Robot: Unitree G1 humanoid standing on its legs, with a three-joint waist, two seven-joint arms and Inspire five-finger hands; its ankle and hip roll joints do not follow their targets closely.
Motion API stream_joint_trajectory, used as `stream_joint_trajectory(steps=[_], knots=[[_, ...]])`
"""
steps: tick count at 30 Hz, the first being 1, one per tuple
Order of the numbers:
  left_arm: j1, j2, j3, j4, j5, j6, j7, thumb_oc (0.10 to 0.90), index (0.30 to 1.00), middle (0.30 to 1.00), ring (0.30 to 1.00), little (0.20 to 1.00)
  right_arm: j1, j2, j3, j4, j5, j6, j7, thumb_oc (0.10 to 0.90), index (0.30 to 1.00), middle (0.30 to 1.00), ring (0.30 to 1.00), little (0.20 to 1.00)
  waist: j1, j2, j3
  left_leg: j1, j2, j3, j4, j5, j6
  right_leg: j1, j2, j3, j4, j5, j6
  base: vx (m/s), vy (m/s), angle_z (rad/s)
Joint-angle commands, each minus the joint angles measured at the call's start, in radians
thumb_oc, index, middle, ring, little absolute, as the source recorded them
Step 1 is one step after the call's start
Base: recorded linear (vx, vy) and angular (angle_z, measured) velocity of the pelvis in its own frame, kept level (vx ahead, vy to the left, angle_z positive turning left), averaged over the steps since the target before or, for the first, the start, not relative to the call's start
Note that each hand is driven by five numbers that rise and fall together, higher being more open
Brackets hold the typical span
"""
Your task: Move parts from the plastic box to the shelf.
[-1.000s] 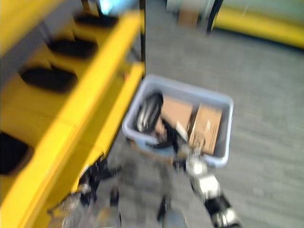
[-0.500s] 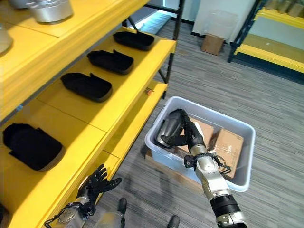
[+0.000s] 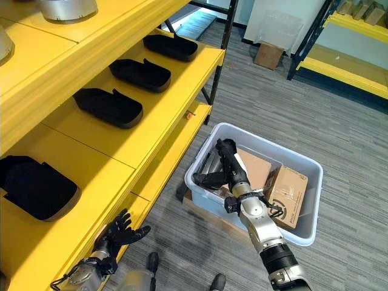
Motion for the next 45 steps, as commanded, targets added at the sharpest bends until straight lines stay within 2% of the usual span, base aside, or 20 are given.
stream_joint_trajectory(steps=[1, 7, 11, 12, 14, 17, 19, 20, 21, 22, 23, 24, 25, 26, 27, 30, 32, 33, 38, 45], knots=[[-0.009, 0.028, 0.006, -0.111, -0.024, -0.078, -0.018, 0.900, 1.000, 1.000, 1.000, 1.000, -0.134, -0.036, -0.004, -0.019, -0.039, -0.090, 0.000, 0.900, 1.000, 1.000, 1.000, 1.000, 0.012, -0.013, -0.047, 0.014, 0.069, -0.023, 0.033, -0.085, -0.033, 0.036, -0.096, 0.037, 0.027, 0.051, 0.077, 0.00, -0.004, -0.04], [-0.016, 0.030, 0.021, -0.107, -0.018, -0.081, -0.008, 0.900, 1.000, 1.000, 1.000, 1.000, -0.139, -0.039, 0.008, -0.021, -0.045, -0.086, 0.007, 0.900, 1.000, 1.000, 1.000, 1.000, 0.006, -0.003, -0.051, 0.030, 0.081, -0.013, 0.007, -0.073, -0.038, 0.023, -0.090, 0.050, 0.028, 0.039, 0.076, -0.01, -0.018, -0.03], [-0.016, 0.034, 0.028, -0.106, -0.019, -0.077, -0.007, 0.900, 1.000, 1.000, 1.000, 1.000, -0.130, -0.047, 0.003, -0.024, -0.050, -0.078, 0.018, 0.900, 1.000, 1.000, 1.000, 1.000, -0.003, 0.019, -0.059, 0.066, 0.129, -0.009, -0.039, -0.039, -0.062, 0.013, -0.051, 0.069, 0.060, -0.036, 0.052, -0.01, -0.147, -0.17], [-0.010, 0.028, 0.034, -0.110, -0.030, -0.074, -0.007, 0.900, 1.000, 1.000, 1.000, 1.000, -0.124, -0.058, 0.000, -0.024, -0.050, -0.074, 0.022, 0.900, 1.000, 1.000, 1.000, 1.000, -0.015, 0.038, -0.060, 0.086, 0.174, -0.011, -0.063, -0.006, -0.083, 0.006, -0.011, 0.083, 0.097, -0.089, 0.026, -0.03, -0.231, -0.22], [-0.005, 0.024, 0.035, -0.110, -0.034, -0.073, -0.006, 0.900, 1.000, 1.000, 1.000, 1.000, -0.124, -0.063, 0.003, -0.022, -0.049, -0.073, 0.024, 0.900, 1.000, 1.000, 1.000, 1.000, -0.021, 0.046, -0.060, 0.093, 0.189, -0.012, -0.071, 0.006, -0.088, 0.003, 0.005, 0.091, 0.110, -0.106, 0.016, -0.04, -0.194, -0.06], [0.014, 0.004, 0.045, -0.111, -0.042, -0.067, -0.007, 0.900, 1.000, 1.000, 1.000, 1.000, -0.120, -0.070, 0.010, -0.017, -0.038, -0.074, 0.029, 0.900, 1.000, 1.000, 1.000, 1.000, -0.029, 0.069, -0.062, 0.106, 0.249, -0.019, -0.097, 0.084, -0.114, 0.000, 0.078, 0.108, 0.124, -0.153, -0.026, -0.05, -0.268, -0.11], [0.028, -0.012, 0.056, -0.122, -0.052, -0.069, -0.005, 0.900, 1.000, 1.000, 1.000, 1.000, -0.131, -0.084, 0.018, -0.014, -0.030, -0.079, 0.028, 0.900, 1.000, 1.000, 1.000, 1.000, -0.029, 0.084, -0.056, 0.086, 0.289, -0.037, -0.076, 0.181, -0.137, 0.000, 0.136, 0.116, 0.112, -0.160, -0.057, -0.09, -0.325, -0.12], [0.032, -0.018, 0.060, -0.125, -0.055, -0.067, -0.007, 0.900, 1.000, 1.000, 1.000, 1.000, -0.131, -0.093, 0.018, -0.017, -0.028, -0.081, 0.027, 0.900, 1.000, 1.000, 1.000, 1.000, -0.027, 0.087, -0.051, 0.069, 0.299, -0.047, -0.054, 0.214, -0.140, 0.001, 0.155, 0.116, 0.103, -0.163, -0.070, -0.07, -0.228, -0.08], [0.032, -0.018, 0.060, -0.125, -0.055, -0.067, -0.007, 0.900, 1.000, 1.000, 1.000, 1.000, -0.131, -0.093, 0.018, -0.017, -0.028, -0.081, 0.027, 0.900, 1.000, 1.000, 1.000, 1.000, -0.027, 0.088, -0.051, 0.069, 0.299, -0.048, -0.054, 0.214, -0.140, 0.001, 0.155, 0.115, 0.103, -0.163, -0.070, -0.10, -0.286, -0.09], [0.036, -0.026, 0.065, -0.129, -0.057, -0.069, -0.012, 0.900, 1.000, 1.000, 1.000, 1.000, -0.133, -0.105, 0.013, -0.011, -0.021, -0.084, 0.022, 0.900, 1.000, 1.000, 1.000, 1.000, -0.017, 0.087, -0.029, 0.038, 0.300, -0.078, 0.012, 0.275, -0.137, 0.018, 0.173, 0.105, 0.086, -0.163, -0.092, -0.09, -0.283, -0.08], [0.036, -0.029, 0.069, -0.128, -0.056, -0.069, -0.013, 0.900, 1.000, 1.000, 1.000, 1.000, -0.135, -0.111, 0.012, -0.013, -0.016, -0.086, 0.025, 0.900, 1.000, 1.000, 1.000, 1.000, -0.016, 0.083, -0.021, 0.018, 0.299, -0.082, 0.046, 0.288, -0.130, 0.024, 0.177, 0.094, 0.081, -0.165, -0.102, -0.09, -0.283, 0.11], [0.036, -0.029, 0.069, -0.128, -0.056, -0.069, -0.013, 0.900, 1.000, 1.000, 1.000, 1.000, -0.135, -0.111, 0.012, -0.012, -0.016, -0.086, 0.026, 0.900, 1.000, 1.000, 1.000, 1.000, -0.017, 0.083, -0.021, 0.016, 0.298, -0.084, 0.049, 0.288, -0.130, 0.024, 0.177, 0.092, 0.080, -0.165, -0.102, -0.04, -0.248, 0.15], [0.037, -0.031, 0.067, -0.124, -0.051, -0.067, -0.018, 0.900, 1.000, 1.000, 1.000, 1.000, -0.114, -0.122, -0.002, -0.022, -0.016, -0.082, 0.026, 0.900, 1.000, 1.000, 1.000, 1.000, -0.015, 0.074, -0.017, -0.022, 0.267, -0.057, 0.101, 0.264, -0.107, 0.042, 0.177, 0.066, 0.066, -0.169, -0.114, 0.02, -0.235, 0.30], [0.035, -0.033, 0.059, -0.118, -0.042, -0.063, -0.026, 0.900, 1.000, 1.000, 1.000, 1.000, -0.085, -0.124, -0.018, -0.034, -0.018, -0.079, 0.026, 0.900, 1.000, 1.000, 1.000, 1.000, -0.008, 0.076, -0.022, -0.071, 0.181, -0.033, 0.080, 0.206, -0.087, 0.061, 0.171, 0.040, 0.050, -0.169, -0.106, 0.04, -0.249, 0.35], [0.033, -0.033, 0.055, -0.115, -0.034, -0.063, -0.030, 0.900, 1.000, 1.000, 1.000, 1.000, -0.074, -0.124, -0.026, -0.036, -0.020, -0.079, 0.026, 0.900, 1.000, 1.000, 1.000, 1.000, -0.006, 0.082, -0.024, -0.091, 0.144, -0.023, 0.048, 0.188, -0.084, 0.068, 0.170, 0.033, 0.043, -0.165, -0.100, 0.07, -0.108, 0.73], [0.021, -0.028, 0.044, -0.109, -0.019, -0.066, -0.033, 0.900, 1.000, 1.000, 1.000, 1.000, -0.053, -0.121, -0.047, -0.050, -0.027, -0.083, 0.021, 0.900, 1.000, 1.000, 1.000, 1.000, -0.009, 0.094, -0.026, -0.109, 0.129, 0.002, 0.003, 0.196, -0.092, 0.068, 0.178, 0.028, 0.046, -0.169, -0.093, 0.05, 0.014, 0.46], [0.025, -0.032, 0.039, -0.101, -0.017, -0.066, -0.031, 0.900, 1.000, 1.000, 1.000, 1.000, -0.023, -0.085, -0.051, -0.055, -0.046, -0.086, 0.024, 0.900, 1.000, 1.000, 1.000, 1.000, -0.018, 0.103, -0.040, -0.041, 0.123, -0.015, -0.053, 0.158, -0.077, 0.083, 0.172, 0.035, 0.057, -0.181, -0.077, 0.13, 0.084, -0.08], [0.025, -0.032, 0.039, -0.101, -0.017, -0.066, -0.031, 0.900, 1.000, 1.000, 1.000, 1.000, -0.023, -0.085, -0.051, -0.055, -0.046, -0.086, 0.024, 0.900, 1.000, 1.000, 1.000, 1.000, -0.018, 0.104, -0.042, -0.043, 0.123, -0.016, -0.054, 0.160, -0.076, 0.081, 0.173, 0.034, 0.055, -0.179, -0.077, 0.15, 0.068, -0.33], [0.029, -0.028, 0.041, -0.096, -0.003, -0.063, -0.039, 0.900, 1.000, 1.000, 1.000, 1.000, 0.025, -0.073, -0.084, -0.082, -0.067, -0.084, 0.024, 0.900, 1.000, 1.000, 1.000, 1.000, -0.032, 0.095, -0.083, 0.020, 0.114, 0.018, -0.118, 0.142, -0.065, 0.117, 0.149, 0.034, 0.018, -0.163, -0.061, 0.16, 0.058, -0.08], [0.036, -0.017, 0.040, -0.098, 0.002, -0.062, -0.029, 0.900, 1.000, 1.000, 1.000, 1.000, 0.016, -0.064, -0.074, -0.091, -0.075, -0.085, 0.018, 0.900, 1.000, 1.000, 1.000, 1.000, -0.031, 0.081, -0.095, 0.048, 0.109, 0.045, -0.145, 0.129, -0.055, 0.116, 0.131, 0.037, 0.000, -0.146, -0.040, 0.08, 0.031, -0.01]])
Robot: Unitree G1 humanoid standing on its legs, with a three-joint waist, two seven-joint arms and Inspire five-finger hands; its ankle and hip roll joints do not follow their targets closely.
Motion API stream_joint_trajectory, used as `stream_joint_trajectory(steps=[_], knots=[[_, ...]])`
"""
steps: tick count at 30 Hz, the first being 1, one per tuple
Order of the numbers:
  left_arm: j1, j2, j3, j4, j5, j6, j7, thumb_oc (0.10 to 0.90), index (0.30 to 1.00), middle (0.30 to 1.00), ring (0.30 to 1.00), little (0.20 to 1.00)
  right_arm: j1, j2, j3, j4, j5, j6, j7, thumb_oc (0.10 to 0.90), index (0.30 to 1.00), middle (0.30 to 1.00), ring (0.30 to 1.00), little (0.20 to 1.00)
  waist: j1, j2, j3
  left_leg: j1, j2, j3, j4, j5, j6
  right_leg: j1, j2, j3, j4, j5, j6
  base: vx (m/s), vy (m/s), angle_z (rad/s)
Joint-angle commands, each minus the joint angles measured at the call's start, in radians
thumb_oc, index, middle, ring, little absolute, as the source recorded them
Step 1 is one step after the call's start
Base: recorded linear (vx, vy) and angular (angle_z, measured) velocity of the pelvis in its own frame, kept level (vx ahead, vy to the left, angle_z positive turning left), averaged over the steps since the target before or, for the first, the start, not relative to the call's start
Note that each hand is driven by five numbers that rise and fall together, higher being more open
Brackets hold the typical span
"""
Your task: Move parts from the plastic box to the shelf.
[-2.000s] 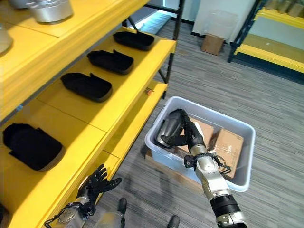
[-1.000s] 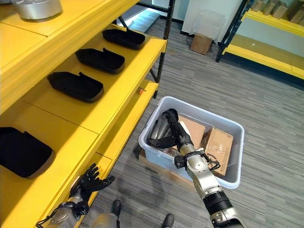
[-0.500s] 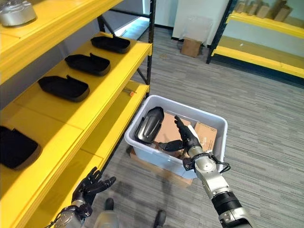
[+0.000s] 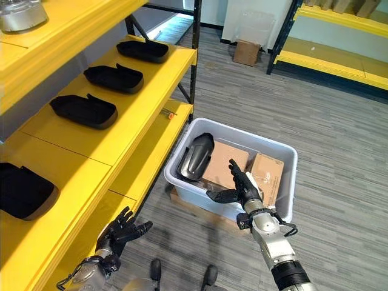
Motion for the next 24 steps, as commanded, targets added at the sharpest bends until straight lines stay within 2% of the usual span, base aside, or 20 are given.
stream_joint_trajectory(steps=[1, 9, 13, 15, 18, 19, 20, 21, 22, 24], knots=[[0.030, 0.049, -0.005, -0.097, 0.026, -0.076, -0.008, 0.900, 1.000, 1.000, 1.000, 1.000, -0.125, -0.031, -0.018, -0.079, -0.035, -0.101, -0.014, 0.900, 1.000, 1.000, 1.000, 1.000, 0.026, -0.015, -0.100, -0.075, 0.073, -0.001, -0.004, 0.081, -0.054, 0.113, -0.035, 0.017, 0.029, -0.145, 0.066, 0.06, 0.017, 0.03], [0.030, 0.059, -0.006, -0.110, 0.014, -0.073, -0.006, 0.900, 1.000, 1.000, 1.000, 1.000, -0.155, -0.029, 0.001, -0.086, -0.032, -0.097, -0.013, 0.900, 1.000, 1.000, 1.000, 1.000, 0.042, -0.039, -0.099, -0.093, 0.057, 0.002, 0.028, 0.039, -0.042, 0.110, -0.060, 0.015, 0.015, -0.125, 0.091, 0.05, 0.037, -0.01], [0.016, 0.078, -0.013, -0.120, 0.018, -0.076, 0.002, 0.900, 1.000, 1.000, 1.000, 1.000, -0.180, -0.023, 0.005, -0.090, -0.037, -0.098, -0.023, 0.900, 1.000, 1.000, 1.000, 1.000, 0.057, -0.056, -0.092, -0.132, 0.022, -0.004, 0.107, -0.022, -0.016, 0.102, -0.102, 0.014, 0.046, -0.113, 0.111, 0.06, 0.115, 0.00], [0.008, 0.086, -0.014, -0.119, 0.021, -0.076, 0.005, 0.900, 1.000, 1.000, 1.000, 1.000, -0.187, -0.020, 0.008, -0.096, -0.046, -0.099, -0.025, 0.900, 1.000, 1.000, 1.000, 1.000, 0.062, -0.060, -0.085, -0.141, 0.005, -0.010, 0.129, -0.050, 0.003, 0.071, -0.128, 0.022, 0.113, -0.092, 0.123, 0.02, 0.132, 0.03], [-0.015, 0.112, -0.015, -0.128, 0.034, -0.080, 0.013, 0.900, 1.000, 1.000, 1.000, 1.000, -0.201, -0.013, 0.014, -0.115, -0.060, -0.099, -0.021, 0.900, 1.000, 1.000, 1.000, 1.000, 0.051, -0.046, -0.051, -0.147, -0.014, -0.020, 0.141, -0.066, 0.039, -0.048, -0.164, 0.077, 0.323, -0.017, 0.137, -0.04, 0.139, 0.00], [-0.016, 0.112, -0.014, -0.128, 0.034, -0.080, 0.013, 0.900, 1.000, 1.000, 1.000, 1.000, -0.201, -0.013, 0.013, -0.115, -0.060, -0.099, -0.021, 0.900, 1.000, 1.000, 1.000, 1.000, 0.052, -0.046, -0.055, -0.152, -0.014, -0.020, 0.141, -0.064, 0.040, -0.054, -0.163, 0.078, 0.322, -0.015, 0.137, -0.06, 0.153, 0.16], [-0.047, 0.139, -0.019, -0.122, 0.045, -0.088, 0.021, 0.900, 1.000, 1.000, 1.000, 1.000, -0.231, 0.007, 0.033, -0.102, -0.048, -0.102, -0.026, 0.900, 1.000, 1.000, 1.000, 1.000, 0.043, -0.020, -0.020, -0.147, -0.015, -0.032, 0.144, -0.077, 0.052, -0.134, -0.179, 0.096, 0.405, 0.008, 0.126, 0.00, 0.092, 0.26], [-0.051, 0.145, -0.013, -0.124, 0.044, -0.091, 0.024, 0.900, 1.000, 1.000, 1.000, 1.000, -0.246, 0.013, 0.041, -0.094, -0.046, -0.099, -0.027, 0.900, 1.000, 1.000, 1.000, 1.000, 0.049, -0.015, -0.016, -0.140, -0.012, -0.025, 0.143, -0.083, 0.048, -0.140, -0.210, 0.077, 0.369, 0.021, 0.125, 0.08, 0.007, 0.13], [-0.053, 0.143, 0.005, -0.125, 0.034, -0.094, 0.030, 0.900, 1.000, 1.000, 1.000, 1.000, -0.269, 0.014, 0.047, -0.084, -0.034, -0.096, -0.024, 0.900, 1.000, 1.000, 1.000, 1.000, 0.052, -0.008, -0.008, -0.110, 0.007, -0.020, 0.131, -0.096, 0.022, -0.122, -0.259, 0.035, 0.230, 0.044, 0.134, 0.12, -0.146, 0.00], [-0.052, 0.142, 0.019, -0.118, 0.031, -0.096, 0.041, 0.900, 1.000, 1.000, 1.000, 1.000, -0.286, 0.013, 0.051, -0.076, -0.029, -0.091, -0.022, 0.900, 1.000, 1.000, 1.000, 1.000, 0.044, -0.020, -0.005, -0.097, 0.018, -0.016, 0.124, -0.099, 0.003, -0.150, -0.293, 0.048, 0.119, 0.111, 0.160, 0.10, -0.167, -0.10]])
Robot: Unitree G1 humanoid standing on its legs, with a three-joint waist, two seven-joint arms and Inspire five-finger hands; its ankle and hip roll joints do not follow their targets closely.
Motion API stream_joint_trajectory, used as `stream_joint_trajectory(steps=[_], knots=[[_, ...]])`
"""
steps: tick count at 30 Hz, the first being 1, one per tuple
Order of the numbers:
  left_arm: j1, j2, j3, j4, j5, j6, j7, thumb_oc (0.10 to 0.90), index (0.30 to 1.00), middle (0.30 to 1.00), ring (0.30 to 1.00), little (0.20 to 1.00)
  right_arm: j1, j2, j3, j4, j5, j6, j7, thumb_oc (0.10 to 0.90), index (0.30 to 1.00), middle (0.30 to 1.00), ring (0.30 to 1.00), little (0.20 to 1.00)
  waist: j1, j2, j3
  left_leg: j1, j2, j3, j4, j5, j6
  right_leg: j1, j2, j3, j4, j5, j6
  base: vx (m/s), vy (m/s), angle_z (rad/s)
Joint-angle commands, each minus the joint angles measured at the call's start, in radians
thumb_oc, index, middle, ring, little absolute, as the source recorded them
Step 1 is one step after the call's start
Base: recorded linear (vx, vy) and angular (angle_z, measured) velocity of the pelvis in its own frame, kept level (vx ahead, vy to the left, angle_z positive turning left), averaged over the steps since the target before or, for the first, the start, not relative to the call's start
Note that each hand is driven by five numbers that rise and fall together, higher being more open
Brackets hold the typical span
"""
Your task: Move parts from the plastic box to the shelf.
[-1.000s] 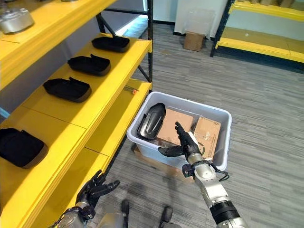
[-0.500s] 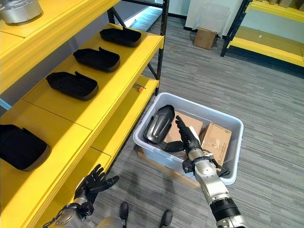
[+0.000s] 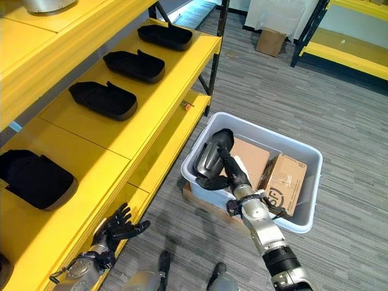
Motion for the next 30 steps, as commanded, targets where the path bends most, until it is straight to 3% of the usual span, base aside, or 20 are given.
stream_joint_trajectory(steps=[1, 4, 5, 6, 7, 11, 22, 24, 26, 30], knots=[[0.005, 0.023, 0.038, -0.107, -0.001, -0.092, 0.012, 0.900, 1.000, 1.000, 1.000, 1.000, -0.138, -0.022, -0.045, -0.075, 0.006, -0.088, -0.021, 0.900, 1.000, 1.000, 1.000, 1.000, 0.012, -0.043, -0.010, 0.032, 0.073, -0.011, -0.017, -0.041, -0.071, 0.091, -0.035, 0.016, -0.200, 0.202, 0.100, 0.08, -0.146, -0.13], [0.015, -0.015, 0.031, -0.072, -0.041, -0.094, 0.006, 0.900, 1.000, 1.000, 1.000, 1.000, -0.110, -0.040, -0.059, -0.065, 0.003, -0.086, -0.014, 0.900, 1.000, 1.000, 1.000, 1.000, 0.008, -0.072, -0.027, 0.054, 0.071, -0.029, -0.058, -0.028, -0.093, 0.126, -0.010, 0.053, -0.249, 0.204, 0.115, 0.10, -0.146, 0.09], [0.023, -0.025, 0.037, -0.074, -0.044, -0.095, 0.003, 0.900, 1.000, 1.000, 1.000, 1.000, -0.102, -0.050, -0.066, -0.068, -0.002, -0.082, -0.015, 0.900, 1.000, 1.000, 1.000, 1.000, 0.011, -0.078, -0.045, 0.061, 0.082, -0.034, -0.078, -0.019, -0.106, 0.145, -0.008, 0.019, -0.268, 0.209, 0.119, 0.13, -0.202, 0.68], [0.031, -0.037, 0.036, -0.082, -0.045, -0.094, 0.001, 0.900, 1.000, 1.000, 1.000, 1.000, -0.100, -0.060, -0.065, -0.069, -0.008, -0.082, -0.013, 0.900, 1.000, 1.000, 1.000, 1.000, 0.013, -0.078, -0.056, 0.066, 0.090, -0.035, -0.086, -0.013, -0.112, 0.155, -0.002, -0.001, -0.273, 0.210, 0.121, 0.18, -0.345, 0.66], [0.053, -0.055, 0.033, -0.096, -0.049, -0.088, -0.014, 0.900, 1.000, 1.000, 1.000, 1.000, -0.087, -0.107, -0.077, -0.095, -0.014, -0.079, -0.005, 0.900, 1.000, 1.000, 1.000, 1.000, 0.006, -0.068, -0.069, 0.067, 0.129, -0.051, -0.105, 0.012, -0.135, 0.183, 0.038, -0.018, -0.275, 0.163, 0.104, 0.13, -0.303, 0.44], [0.061, -0.043, 0.016, -0.102, -0.035, -0.084, -0.032, 0.900, 1.000, 1.000, 1.000, 1.000, -0.111, -0.161, -0.071, -0.102, -0.024, -0.081, -0.004, 0.900, 1.000, 1.000, 1.000, 1.000, 0.001, -0.053, -0.066, 0.058, 0.163, -0.057, -0.107, 0.029, -0.153, 0.192, 0.070, -0.035, -0.271, 0.112, 0.083, 0.04, -0.145, 0.04], [0.085, -0.039, -0.003, -0.118, -0.054, -0.085, -0.044, 0.900, 1.000, 1.000, 1.000, 1.000, -0.268, -0.364, -0.022, -0.151, -0.015, -0.090, -0.002, 0.900, 1.000, 1.000, 1.000, 1.000, -0.023, -0.040, -0.035, 0.054, 0.207, -0.041, -0.124, 0.053, -0.164, 0.132, 0.110, -0.003, -0.214, 0.065, 0.058, 0.01, -0.051, -0.05], [0.081, -0.026, -0.009, -0.121, -0.060, -0.093, -0.045, 0.900, 1.000, 1.000, 1.000, 1.000, -0.330, -0.423, 0.011, -0.145, -0.019, -0.094, 0.002, 0.900, 1.000, 1.000, 1.000, 1.000, -0.026, -0.043, -0.023, 0.047, 0.208, -0.038, -0.121, 0.054, -0.166, 0.115, 0.111, 0.006, -0.206, 0.064, 0.056, -0.05, -0.007, -0.06], [0.069, -0.002, -0.015, -0.128, -0.072, -0.102, -0.047, 0.900, 1.000, 1.000, 1.000, 1.000, -0.477, -0.537, 0.105, -0.121, -0.056, -0.100, 0.010, 0.900, 1.000, 1.000, 1.000, 1.000, -0.026, -0.045, 0.004, 0.028, 0.216, -0.033, -0.109, 0.055, -0.170, 0.084, 0.114, 0.021, -0.187, 0.061, 0.053, -0.09, -0.008, -0.09], [0.057, 0.007, -0.017, -0.132, -0.080, -0.117, -0.041, 0.900, 1.000, 1.000, 1.000, 1.000, -0.578, -0.590, 0.177, -0.088, -0.072, -0.112, 0.007, 0.900, 1.000, 1.000, 1.000, 1.000, -0.027, -0.048, 0.031, -0.003, 0.219, -0.033, -0.092, 0.060, -0.171, 0.048, 0.112, 0.031, -0.169, 0.062, 0.049, -0.07, 0.002, -0.10]])
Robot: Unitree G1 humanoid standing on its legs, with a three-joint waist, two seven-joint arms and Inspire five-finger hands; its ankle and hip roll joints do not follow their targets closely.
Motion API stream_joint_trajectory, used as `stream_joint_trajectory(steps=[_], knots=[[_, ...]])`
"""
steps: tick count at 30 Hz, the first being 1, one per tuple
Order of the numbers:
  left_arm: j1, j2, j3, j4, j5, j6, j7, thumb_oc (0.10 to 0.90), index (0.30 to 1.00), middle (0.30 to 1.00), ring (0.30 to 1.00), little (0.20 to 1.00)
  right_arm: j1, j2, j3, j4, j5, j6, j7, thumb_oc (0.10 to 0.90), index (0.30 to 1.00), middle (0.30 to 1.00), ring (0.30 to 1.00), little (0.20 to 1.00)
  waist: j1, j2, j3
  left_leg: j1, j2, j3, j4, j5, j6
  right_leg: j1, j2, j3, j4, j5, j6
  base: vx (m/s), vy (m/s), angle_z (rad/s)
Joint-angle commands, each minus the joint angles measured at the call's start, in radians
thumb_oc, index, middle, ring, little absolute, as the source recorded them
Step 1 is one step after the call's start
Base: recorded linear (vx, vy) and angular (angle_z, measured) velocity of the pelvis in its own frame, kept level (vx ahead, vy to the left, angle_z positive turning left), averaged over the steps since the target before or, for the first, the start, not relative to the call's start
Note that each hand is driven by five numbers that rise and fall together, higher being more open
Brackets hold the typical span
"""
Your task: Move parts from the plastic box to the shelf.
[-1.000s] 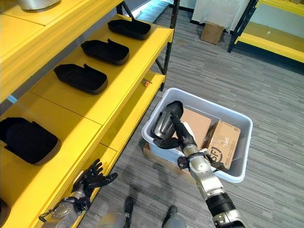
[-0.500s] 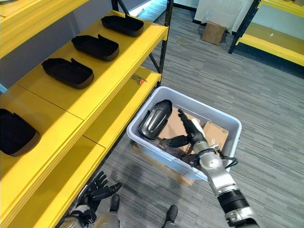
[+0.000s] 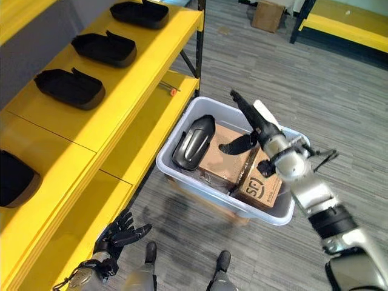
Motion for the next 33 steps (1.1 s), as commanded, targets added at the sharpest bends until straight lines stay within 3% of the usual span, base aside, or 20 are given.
stream_joint_trajectory(steps=[1, 17, 21, 23, 27, 33], knots=[[-0.023, 0.052, -0.006, -0.097, -0.036, -0.086, -0.007, 0.900, 1.000, 1.000, 1.000, 1.000, -0.202, -0.040, 0.027, -0.008, -0.036, -0.097, -0.021, 0.900, 1.000, 1.000, 1.000, 1.000, 0.013, -0.035, -0.007, 0.017, 0.059, 0.010, 0.050, -0.033, -0.016, -0.047, -0.089, 0.017, 0.126, -0.061, 0.038, -0.06, 0.004, -0.07], [-0.039, 0.064, -0.007, -0.117, -0.051, -0.117, 0.018, 0.900, 1.000, 1.000, 1.000, 1.000, -0.529, -0.255, 0.405, 0.022, -0.152, -0.110, 0.075, 0.900, 1.000, 1.000, 1.000, 1.000, 0.023, -0.040, 0.099, -0.050, 0.069, -0.001, 0.042, 0.001, -0.028, -0.146, -0.082, 0.029, 0.171, -0.056, 0.033, -0.05, 0.003, 0.00], [-0.039, 0.062, -0.007, -0.117, -0.050, -0.117, 0.018, 0.900, 1.000, 1.000, 1.000, 1.000, -0.534, -0.255, 0.409, 0.023, -0.152, -0.110, 0.075, 0.900, 1.000, 1.000, 1.000, 1.000, 0.021, -0.039, 0.099, -0.051, 0.069, -0.001, 0.042, 0.001, -0.028, -0.147, -0.082, 0.029, 0.172, -0.057, 0.033, -0.01, 0.001, 0.03], [-0.032, 0.062, -0.009, -0.133, -0.054, -0.123, 0.026, 0.900, 1.000, 1.000, 1.000, 1.000, -0.561, -0.312, 0.464, 0.004, -0.109, -0.114, 0.107, 0.900, 1.000, 1.000, 1.000, 1.000, 0.027, -0.043, 0.130, -0.083, 0.068, -0.012, 0.038, 0.014, -0.032, -0.178, -0.082, 0.025, 0.181, -0.052, 0.033, -0.06, 0.007, 0.01], [-0.034, 0.062, -0.013, -0.141, -0.055, -0.123, 0.029, 0.900, 1.000, 1.000, 1.000, 1.000, -0.619, -0.338, 0.528, -0.006, -0.127, -0.116, 0.113, 0.900, 1.000, 1.000, 1.000, 1.000, 0.027, -0.046, 0.142, -0.098, 0.069, -0.017, 0.038, 0.016, -0.033, -0.191, -0.081, 0.025, 0.183, -0.050, 0.033, -0.02, -0.001, 0.08], [-0.040, 0.072, -0.017, -0.161, -0.066, -0.130, 0.047, 0.900, 1.000, 1.000, 1.000, 1.000, -0.855, -0.375, 0.721, -0.024, -0.213, -0.126, 0.094, 0.900, 1.000, 1.000, 1.000, 1.000, 0.032, -0.059, 0.182, -0.136, 0.076, -0.028, 0.049, 0.017, -0.038, -0.227, -0.080, 0.020, 0.210, -0.058, 0.028, -0.01, -0.002, 0.04]])
